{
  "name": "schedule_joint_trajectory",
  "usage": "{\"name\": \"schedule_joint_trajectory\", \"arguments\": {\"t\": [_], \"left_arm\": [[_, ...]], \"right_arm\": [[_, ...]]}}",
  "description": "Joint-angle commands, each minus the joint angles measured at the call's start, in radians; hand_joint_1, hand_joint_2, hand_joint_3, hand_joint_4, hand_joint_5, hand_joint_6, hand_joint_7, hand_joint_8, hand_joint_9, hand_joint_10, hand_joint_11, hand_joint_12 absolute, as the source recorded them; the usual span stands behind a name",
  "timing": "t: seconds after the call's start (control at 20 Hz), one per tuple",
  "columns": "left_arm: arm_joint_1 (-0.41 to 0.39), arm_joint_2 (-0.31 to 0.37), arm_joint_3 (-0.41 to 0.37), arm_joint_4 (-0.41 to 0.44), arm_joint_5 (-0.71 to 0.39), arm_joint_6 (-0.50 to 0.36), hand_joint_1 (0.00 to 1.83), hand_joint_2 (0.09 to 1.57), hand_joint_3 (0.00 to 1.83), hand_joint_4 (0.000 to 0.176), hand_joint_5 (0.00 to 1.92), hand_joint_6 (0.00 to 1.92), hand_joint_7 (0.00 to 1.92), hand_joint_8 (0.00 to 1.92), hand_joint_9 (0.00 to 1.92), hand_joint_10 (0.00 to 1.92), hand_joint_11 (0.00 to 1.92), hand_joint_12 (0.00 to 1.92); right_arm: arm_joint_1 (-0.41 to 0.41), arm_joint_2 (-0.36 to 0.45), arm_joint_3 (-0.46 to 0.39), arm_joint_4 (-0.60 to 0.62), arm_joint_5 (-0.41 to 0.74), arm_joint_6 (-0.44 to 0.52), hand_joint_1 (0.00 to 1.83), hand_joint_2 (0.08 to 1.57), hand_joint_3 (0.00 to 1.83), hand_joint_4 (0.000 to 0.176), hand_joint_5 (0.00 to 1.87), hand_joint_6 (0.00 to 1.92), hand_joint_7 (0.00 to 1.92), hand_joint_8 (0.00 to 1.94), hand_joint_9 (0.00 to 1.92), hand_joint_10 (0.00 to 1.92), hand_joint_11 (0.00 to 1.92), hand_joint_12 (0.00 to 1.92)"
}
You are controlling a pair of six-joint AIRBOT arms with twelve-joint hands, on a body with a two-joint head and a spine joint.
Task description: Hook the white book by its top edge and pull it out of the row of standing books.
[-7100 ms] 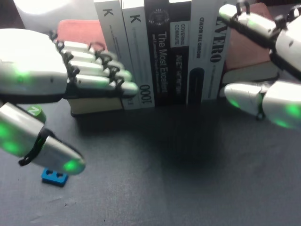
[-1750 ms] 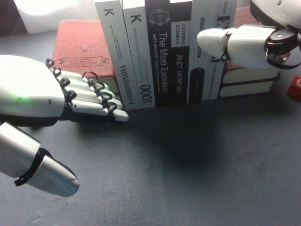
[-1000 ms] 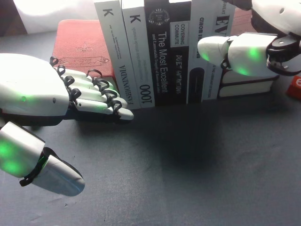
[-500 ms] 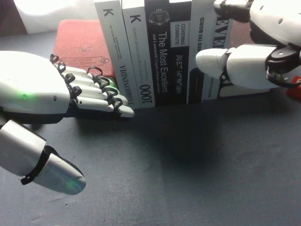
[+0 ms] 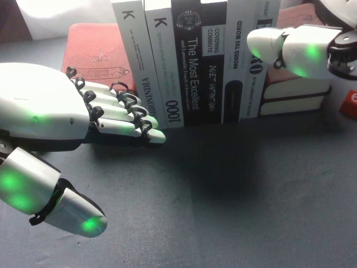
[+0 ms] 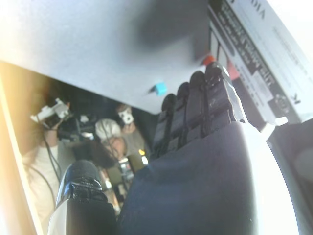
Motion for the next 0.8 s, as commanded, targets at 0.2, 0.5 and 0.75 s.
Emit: {"name": "schedule_joint_trajectory", "arguments": {"t": [0.2,0.5,0.75], "left_arm": [[-0.018,0.003,0.007,-0.050,0.029,-0.001,0.00,1.06,0.00,0.000,0.00,0.00,0.00,0.00,0.00,0.00,0.00,0.00],[-0.018,0.003,0.007,-0.051,0.029,-0.007,0.00,1.04,0.00,0.000,0.00,0.00,0.00,0.00,0.00,0.00,0.00,0.00],[-0.018,0.003,0.007,-0.050,0.029,-0.007,0.00,1.04,0.00,0.000,0.00,0.00,0.00,0.00,0.00,0.00,0.00,0.00]], "right_arm": [[-0.007,0.002,0.002,-0.067,0.019,0.003,0.03,1.16,0.00,0.000,0.38,0.01,1.11,1.94,1.07,1.92,0.78,1.92],[-0.002,0.005,-0.009,0.033,0.007,-0.044,0.03,1.16,0.00,0.000,0.44,0.01,1.14,1.94,1.09,1.92,0.77,1.92],[0.020,0.012,-0.029,0.128,-0.005,-0.084,0.05,1.16,0.00,0.000,0.45,0.01,1.12,1.94,1.08,1.92,0.76,1.92]]}}
